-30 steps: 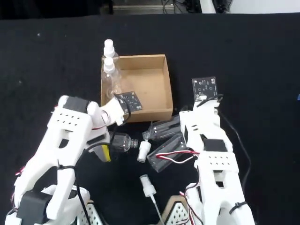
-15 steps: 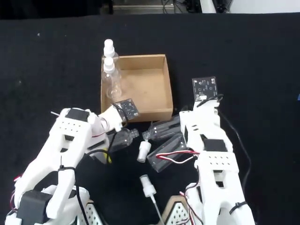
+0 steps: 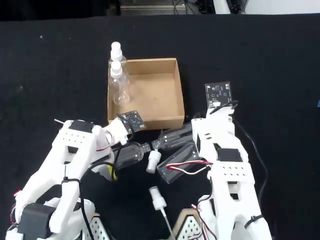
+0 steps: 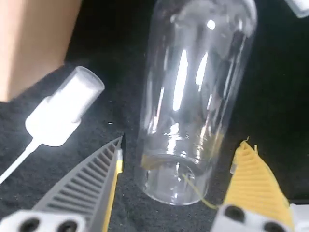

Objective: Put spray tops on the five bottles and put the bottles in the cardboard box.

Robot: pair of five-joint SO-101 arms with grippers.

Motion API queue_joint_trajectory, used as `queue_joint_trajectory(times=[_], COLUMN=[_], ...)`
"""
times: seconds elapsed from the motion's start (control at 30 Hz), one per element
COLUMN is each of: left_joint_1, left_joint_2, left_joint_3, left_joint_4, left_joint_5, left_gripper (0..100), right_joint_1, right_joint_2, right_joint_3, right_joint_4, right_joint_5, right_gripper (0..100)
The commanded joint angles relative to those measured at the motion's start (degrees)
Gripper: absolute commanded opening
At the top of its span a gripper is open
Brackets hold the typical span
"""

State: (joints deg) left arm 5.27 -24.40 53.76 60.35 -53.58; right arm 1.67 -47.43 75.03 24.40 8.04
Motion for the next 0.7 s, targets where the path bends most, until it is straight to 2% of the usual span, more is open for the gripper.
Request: queue_joint_trajectory(times=[0.0, 0.17, 0.33, 0.47, 0.57, 0.67], left_joint_1=[-0.22, -0.22, -0.13, -0.75, -0.92, -2.24], left_joint_2=[-1.23, -1.23, -1.23, -1.23, -1.23, -1.23], left_joint_3=[-0.22, -3.38, -3.82, -3.3, -5.23, -8.57], left_joint_4=[2.11, 8.18, 8.97, 9.58, 15.12, 21.45], left_joint_5=[0.53, 0.53, 0.53, 0.18, -0.88, -6.07], left_gripper=[33, 31, 18, 16, 16, 16], right_joint_1=[-0.97, -0.97, -0.97, -0.97, -0.97, -0.97], right_joint_2=[-2.33, -2.33, -2.33, -2.33, -2.33, -2.33], right_joint_3=[-0.31, -0.31, -0.31, -0.22, -0.22, -0.22], right_joint_4=[-1.67, -1.67, -1.67, -1.67, -1.67, -1.67], right_joint_5=[0.53, 0.35, 0.35, 0.35, 0.35, 0.35], right_gripper=[1.2, 1.2, 1.2, 1.2, 1.2, 1.2])
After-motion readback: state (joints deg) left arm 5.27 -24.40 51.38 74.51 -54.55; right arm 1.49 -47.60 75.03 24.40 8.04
